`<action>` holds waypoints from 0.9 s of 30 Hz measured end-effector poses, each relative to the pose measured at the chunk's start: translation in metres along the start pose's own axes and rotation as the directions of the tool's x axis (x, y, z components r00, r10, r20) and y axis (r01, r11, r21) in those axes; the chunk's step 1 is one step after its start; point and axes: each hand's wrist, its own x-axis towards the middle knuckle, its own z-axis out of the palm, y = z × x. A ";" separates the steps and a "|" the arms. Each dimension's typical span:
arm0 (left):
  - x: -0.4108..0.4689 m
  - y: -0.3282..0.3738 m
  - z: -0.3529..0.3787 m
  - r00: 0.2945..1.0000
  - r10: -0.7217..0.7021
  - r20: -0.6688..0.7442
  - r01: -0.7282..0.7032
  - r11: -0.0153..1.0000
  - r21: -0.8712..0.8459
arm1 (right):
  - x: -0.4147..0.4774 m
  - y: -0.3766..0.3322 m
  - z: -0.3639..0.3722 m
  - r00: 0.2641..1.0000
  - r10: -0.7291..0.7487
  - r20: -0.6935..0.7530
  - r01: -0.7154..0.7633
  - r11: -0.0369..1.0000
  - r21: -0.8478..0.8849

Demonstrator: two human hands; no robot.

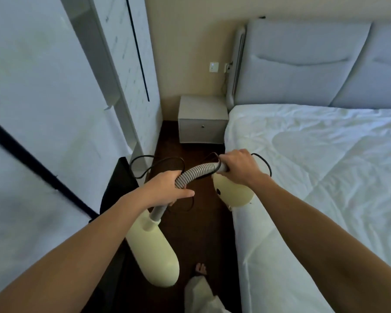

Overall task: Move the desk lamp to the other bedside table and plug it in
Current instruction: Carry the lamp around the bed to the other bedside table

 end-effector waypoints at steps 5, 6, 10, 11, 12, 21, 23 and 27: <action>0.124 0.011 -0.056 1.000 -0.025 -0.018 0.026 0.998 0.062 | 0.118 0.067 0.011 0.999 0.044 0.008 -0.044 0.999 -0.024; 0.145 0.013 -0.068 0.999 -0.017 -0.038 0.020 0.997 0.072 | 0.141 0.078 0.010 0.998 0.069 -0.008 -0.069 0.998 -0.014; 0.214 0.015 -0.109 0.998 -0.027 -0.054 0.029 0.998 0.049 | 0.227 0.108 0.010 0.991 0.121 -0.058 -0.122 0.993 -0.013; 0.234 0.013 -0.121 0.999 -0.027 -0.041 0.028 0.999 0.028 | 0.251 0.115 0.011 0.990 0.122 -0.068 -0.123 0.992 -0.013; 0.250 0.011 -0.132 0.999 -0.025 -0.032 0.025 1.000 0.005 | 0.271 0.120 0.012 0.989 0.125 -0.077 -0.125 0.992 -0.005; 0.444 -0.027 -0.238 0.998 0.023 -0.055 -0.026 0.998 -0.064 | 0.479 0.184 0.044 0.972 0.235 -0.032 -0.232 0.970 0.079; 0.493 -0.028 -0.263 0.997 0.037 -0.061 -0.040 0.998 -0.057 | 0.527 0.203 0.051 0.959 0.282 -0.021 -0.277 0.952 0.128; 0.581 -0.014 -0.304 0.991 0.058 -0.124 -0.061 0.998 -0.016 | 0.603 0.235 0.063 0.900 0.434 -0.034 -0.394 0.846 0.359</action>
